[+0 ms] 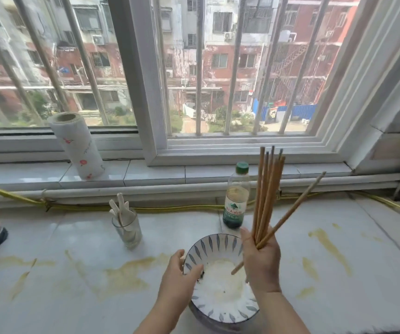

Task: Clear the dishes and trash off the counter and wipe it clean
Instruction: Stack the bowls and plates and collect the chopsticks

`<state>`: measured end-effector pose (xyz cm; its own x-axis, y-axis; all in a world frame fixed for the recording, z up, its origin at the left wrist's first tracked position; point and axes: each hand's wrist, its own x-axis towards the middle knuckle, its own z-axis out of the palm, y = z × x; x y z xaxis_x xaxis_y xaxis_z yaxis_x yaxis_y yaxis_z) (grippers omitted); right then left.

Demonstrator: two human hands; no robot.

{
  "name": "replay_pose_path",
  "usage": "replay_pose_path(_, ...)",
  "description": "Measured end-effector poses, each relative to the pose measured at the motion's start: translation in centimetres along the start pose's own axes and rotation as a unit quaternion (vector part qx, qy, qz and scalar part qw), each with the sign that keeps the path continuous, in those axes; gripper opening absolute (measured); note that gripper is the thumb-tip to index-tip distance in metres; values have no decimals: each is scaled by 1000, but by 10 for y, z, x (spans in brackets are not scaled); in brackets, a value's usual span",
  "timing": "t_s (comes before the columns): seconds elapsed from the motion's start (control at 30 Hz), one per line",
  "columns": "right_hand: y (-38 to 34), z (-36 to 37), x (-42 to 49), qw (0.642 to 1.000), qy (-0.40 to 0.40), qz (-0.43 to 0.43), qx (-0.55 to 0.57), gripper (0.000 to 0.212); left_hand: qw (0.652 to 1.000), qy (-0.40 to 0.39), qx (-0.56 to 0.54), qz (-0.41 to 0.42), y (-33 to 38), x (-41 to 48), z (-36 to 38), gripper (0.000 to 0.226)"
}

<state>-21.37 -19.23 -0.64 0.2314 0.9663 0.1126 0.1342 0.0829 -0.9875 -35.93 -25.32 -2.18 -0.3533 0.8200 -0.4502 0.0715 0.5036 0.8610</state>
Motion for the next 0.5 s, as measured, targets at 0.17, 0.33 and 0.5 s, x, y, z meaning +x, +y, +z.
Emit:
replay_pose_path(0.17, -9, -53, 19, 996, -32, 63, -60, 13, 983, -15, -110, -147, -15, -3, 6, 46)
replay_pose_path(0.33, 5, -75, 10, 971, -110, 78, -196, 9, 972, 9, -163, -169, -19, -9, 17, 10)
replay_pose_path(0.5, 24, -77, -3, 937, -191, 201, -211, 11, 976, 50, -157, -142, -22, -13, 24, 11)
